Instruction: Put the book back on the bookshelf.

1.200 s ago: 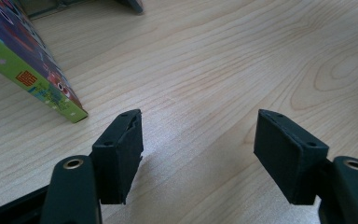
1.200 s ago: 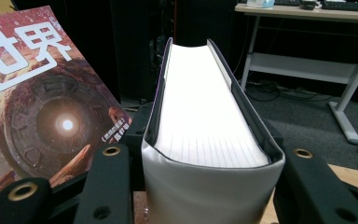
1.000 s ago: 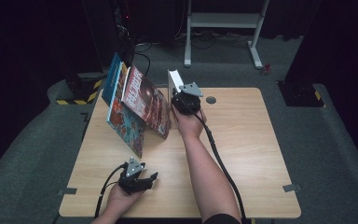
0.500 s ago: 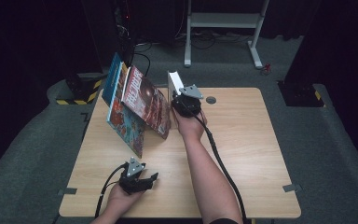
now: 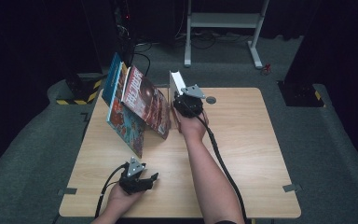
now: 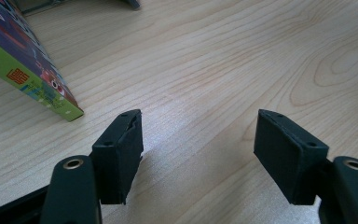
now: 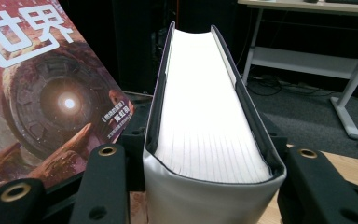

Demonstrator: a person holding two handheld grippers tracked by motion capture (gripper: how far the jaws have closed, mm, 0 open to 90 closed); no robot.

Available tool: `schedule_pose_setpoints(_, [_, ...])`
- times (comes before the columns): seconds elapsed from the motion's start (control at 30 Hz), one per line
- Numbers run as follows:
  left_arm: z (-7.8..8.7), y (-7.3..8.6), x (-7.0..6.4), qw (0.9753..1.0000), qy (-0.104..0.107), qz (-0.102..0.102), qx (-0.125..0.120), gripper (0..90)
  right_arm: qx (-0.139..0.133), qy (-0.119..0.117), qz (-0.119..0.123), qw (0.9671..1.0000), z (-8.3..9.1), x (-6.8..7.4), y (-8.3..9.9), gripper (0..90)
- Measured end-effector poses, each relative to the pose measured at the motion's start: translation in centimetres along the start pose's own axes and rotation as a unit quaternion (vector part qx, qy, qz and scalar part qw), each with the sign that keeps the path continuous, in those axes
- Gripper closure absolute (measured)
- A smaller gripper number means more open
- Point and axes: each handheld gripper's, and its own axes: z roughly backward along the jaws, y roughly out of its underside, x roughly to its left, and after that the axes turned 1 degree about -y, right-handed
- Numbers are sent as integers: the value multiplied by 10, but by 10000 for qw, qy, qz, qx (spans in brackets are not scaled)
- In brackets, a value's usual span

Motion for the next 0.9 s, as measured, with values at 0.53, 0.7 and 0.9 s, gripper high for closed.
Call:
schedule_pose_setpoints(0.53, [0,0,0,10000,-8,-5,3,329,77,-71,-19,9999,0,-1,0,467])
schedule_pose_setpoints(0.7, [0,0,0,10000,-9,-9,5,328,113,-102,-52,9999,-1,-1,0,446])
schedule_pose_setpoints(0.9, [0,0,-1,10000,2,10,4,328,147,-128,-77,9998,-2,-2,0,422])
